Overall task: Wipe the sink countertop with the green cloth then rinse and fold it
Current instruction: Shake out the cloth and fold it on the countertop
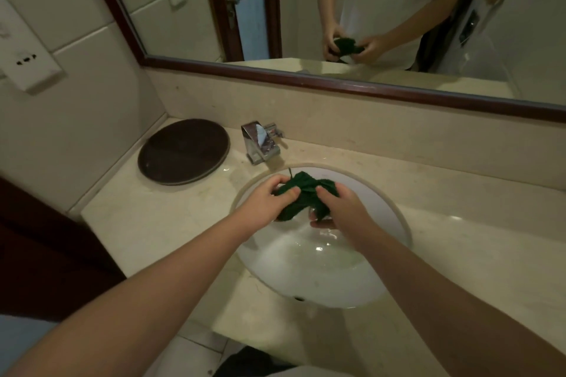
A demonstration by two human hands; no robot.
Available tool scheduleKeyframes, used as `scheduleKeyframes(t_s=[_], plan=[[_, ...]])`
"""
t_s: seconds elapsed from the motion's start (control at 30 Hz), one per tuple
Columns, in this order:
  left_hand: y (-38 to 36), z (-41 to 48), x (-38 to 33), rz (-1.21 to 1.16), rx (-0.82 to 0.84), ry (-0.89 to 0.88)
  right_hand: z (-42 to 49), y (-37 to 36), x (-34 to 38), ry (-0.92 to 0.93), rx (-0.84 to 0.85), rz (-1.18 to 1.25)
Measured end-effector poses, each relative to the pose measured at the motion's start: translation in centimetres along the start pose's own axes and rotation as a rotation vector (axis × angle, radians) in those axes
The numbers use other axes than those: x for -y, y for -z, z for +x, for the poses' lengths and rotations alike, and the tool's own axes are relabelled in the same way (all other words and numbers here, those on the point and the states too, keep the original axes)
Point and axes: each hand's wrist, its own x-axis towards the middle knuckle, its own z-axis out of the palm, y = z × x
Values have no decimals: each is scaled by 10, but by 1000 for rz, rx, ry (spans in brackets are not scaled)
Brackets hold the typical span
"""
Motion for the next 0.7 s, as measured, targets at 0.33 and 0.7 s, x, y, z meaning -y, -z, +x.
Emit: scheduleKeyframes(t_s=[0.33, 0.7], plan=[[50, 3, -16, -48, -108, 126, -6, 3, 67, 242, -92, -196], [56, 14, -88, -73, -49, -330, -10, -38, 142, 476, -27, -545]])
